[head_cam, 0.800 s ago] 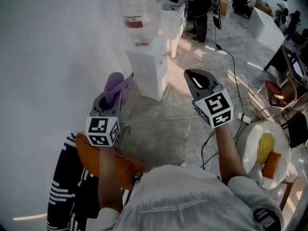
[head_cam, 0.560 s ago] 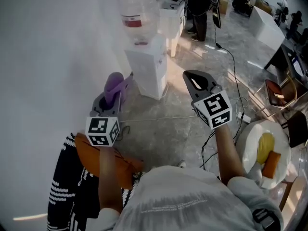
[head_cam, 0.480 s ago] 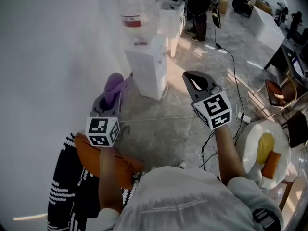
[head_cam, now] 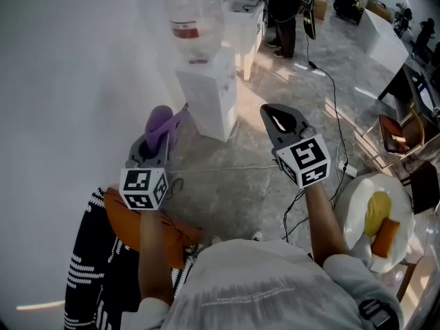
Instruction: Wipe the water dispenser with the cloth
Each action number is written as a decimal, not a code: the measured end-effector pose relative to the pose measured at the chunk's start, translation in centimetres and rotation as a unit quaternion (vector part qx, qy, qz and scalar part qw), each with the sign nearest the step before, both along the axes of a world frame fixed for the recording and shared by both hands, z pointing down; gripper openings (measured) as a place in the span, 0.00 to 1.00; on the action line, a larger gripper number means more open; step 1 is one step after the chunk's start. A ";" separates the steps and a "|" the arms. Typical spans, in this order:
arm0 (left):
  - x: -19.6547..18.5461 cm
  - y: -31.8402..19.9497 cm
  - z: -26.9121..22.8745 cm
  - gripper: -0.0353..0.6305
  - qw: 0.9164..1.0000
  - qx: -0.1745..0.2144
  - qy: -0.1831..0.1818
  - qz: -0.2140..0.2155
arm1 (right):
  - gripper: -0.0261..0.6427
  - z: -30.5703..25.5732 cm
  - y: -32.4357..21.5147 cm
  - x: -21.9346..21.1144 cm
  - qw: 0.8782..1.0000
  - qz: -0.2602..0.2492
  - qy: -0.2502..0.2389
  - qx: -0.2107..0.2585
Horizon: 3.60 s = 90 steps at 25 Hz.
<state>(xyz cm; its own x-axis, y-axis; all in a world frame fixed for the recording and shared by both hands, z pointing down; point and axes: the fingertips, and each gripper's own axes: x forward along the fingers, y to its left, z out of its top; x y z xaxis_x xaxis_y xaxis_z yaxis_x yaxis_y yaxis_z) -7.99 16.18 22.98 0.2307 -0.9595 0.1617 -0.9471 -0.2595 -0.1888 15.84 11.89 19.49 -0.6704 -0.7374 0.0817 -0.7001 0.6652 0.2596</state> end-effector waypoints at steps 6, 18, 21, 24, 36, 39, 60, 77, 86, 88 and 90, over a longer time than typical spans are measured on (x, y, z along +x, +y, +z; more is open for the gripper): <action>1.4 0.2 0.3 0.13 1.000 -0.002 0.002 -0.020 | 0.06 0.5 -0.3 2.2 0.999 -0.003 -0.033 -0.022; 4.3 -0.5 2.6 0.13 0.999 -0.019 0.017 -0.047 | 0.06 3.3 -1.6 5.3 0.997 -0.037 -0.041 -0.058; 4.8 -1.3 2.9 0.13 0.999 -0.023 0.014 -0.045 | 0.06 3.7 -2.3 5.3 0.996 -0.046 -0.042 -0.067; 4.3 -2.6 3.3 0.13 0.998 -0.025 0.019 -0.048 | 0.06 4.1 -3.7 4.9 0.996 -0.048 -0.033 -0.072; -0.8 -11.9 3.6 0.13 0.999 -0.025 0.035 -0.031 | 0.06 3.0 -12.1 1.0 0.998 -0.012 -0.016 -0.051; -2.9 -14.4 3.5 0.13 0.999 -0.027 0.040 -0.025 | 0.06 2.4 -14.3 -0.6 0.998 0.001 -0.024 -0.052; -13.7 -25.7 9.4 0.13 0.994 -0.070 0.076 -0.036 | 0.06 6.6 -23.6 -10.5 0.992 0.055 -0.036 -0.105; -16.3 -37.4 18.9 0.13 0.981 -0.160 0.090 -0.069 | 0.06 14.1 -37.0 -13.0 0.986 0.026 0.020 -0.162; -18.4 -46.2 26.0 0.13 0.968 -0.160 0.154 -0.121 | 0.06 20.0 -43.5 -15.1 0.976 0.016 0.036 -0.214; -18.9 -47.9 28.0 0.13 0.963 -0.181 0.151 -0.128 | 0.06 21.0 -44.1 -15.3 0.974 0.013 0.042 -0.220; -19.3 -49.4 29.8 0.13 0.959 -0.195 0.157 -0.135 | 0.06 22.1 -44.6 -15.1 0.972 0.014 0.045 -0.229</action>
